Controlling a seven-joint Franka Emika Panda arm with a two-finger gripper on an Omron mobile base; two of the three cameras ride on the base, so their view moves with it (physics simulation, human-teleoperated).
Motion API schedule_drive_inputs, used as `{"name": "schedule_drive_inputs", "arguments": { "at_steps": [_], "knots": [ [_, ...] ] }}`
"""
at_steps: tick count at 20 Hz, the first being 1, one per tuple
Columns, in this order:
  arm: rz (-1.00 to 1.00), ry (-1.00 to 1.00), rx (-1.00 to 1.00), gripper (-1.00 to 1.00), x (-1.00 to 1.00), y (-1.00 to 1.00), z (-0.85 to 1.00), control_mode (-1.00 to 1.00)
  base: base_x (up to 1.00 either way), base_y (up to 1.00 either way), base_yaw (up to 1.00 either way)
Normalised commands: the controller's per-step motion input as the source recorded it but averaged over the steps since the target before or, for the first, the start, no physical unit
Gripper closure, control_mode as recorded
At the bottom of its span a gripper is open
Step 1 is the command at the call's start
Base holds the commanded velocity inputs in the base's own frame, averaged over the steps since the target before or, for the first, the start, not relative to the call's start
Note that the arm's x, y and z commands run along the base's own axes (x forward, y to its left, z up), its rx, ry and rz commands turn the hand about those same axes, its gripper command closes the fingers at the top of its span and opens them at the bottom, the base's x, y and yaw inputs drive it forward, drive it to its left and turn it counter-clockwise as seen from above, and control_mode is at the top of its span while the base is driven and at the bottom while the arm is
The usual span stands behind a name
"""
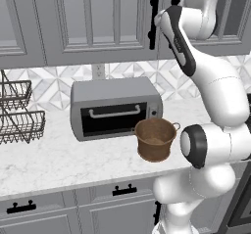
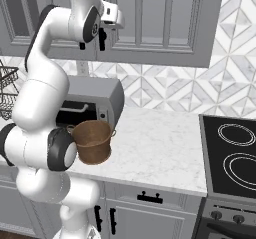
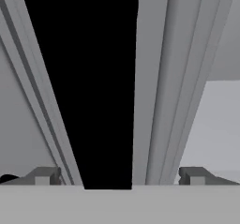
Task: Open the cabinet, pick up the bread from the cabinet and place it in the basket. Then move the basket to the dining counter.
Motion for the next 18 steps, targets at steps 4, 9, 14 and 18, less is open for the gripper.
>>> {"name": "schedule_drive_inputs", "arguments": {
  "at_steps": [4, 9, 14, 18],
  "knots": [
    [0.0, -0.13, 0.0, -1.0, 0.31, 0.0, -0.03, -1.0, 0.0, 0.0, 0.0],
    [0.02, -0.04, 0.0, 1.0, 0.22, 0.0, -0.09, -1.0, 0.0, 0.0, 0.0],
    [0.01, -0.05, 0.0, 1.0, 0.21, 0.0, -0.1, -1.0, 0.0, 0.0, 0.0],
    [0.0, -0.02, 0.03, 1.0, 0.01, -0.12, -0.03, -1.0, 0.0, 0.0, 0.0]
  ]
}}
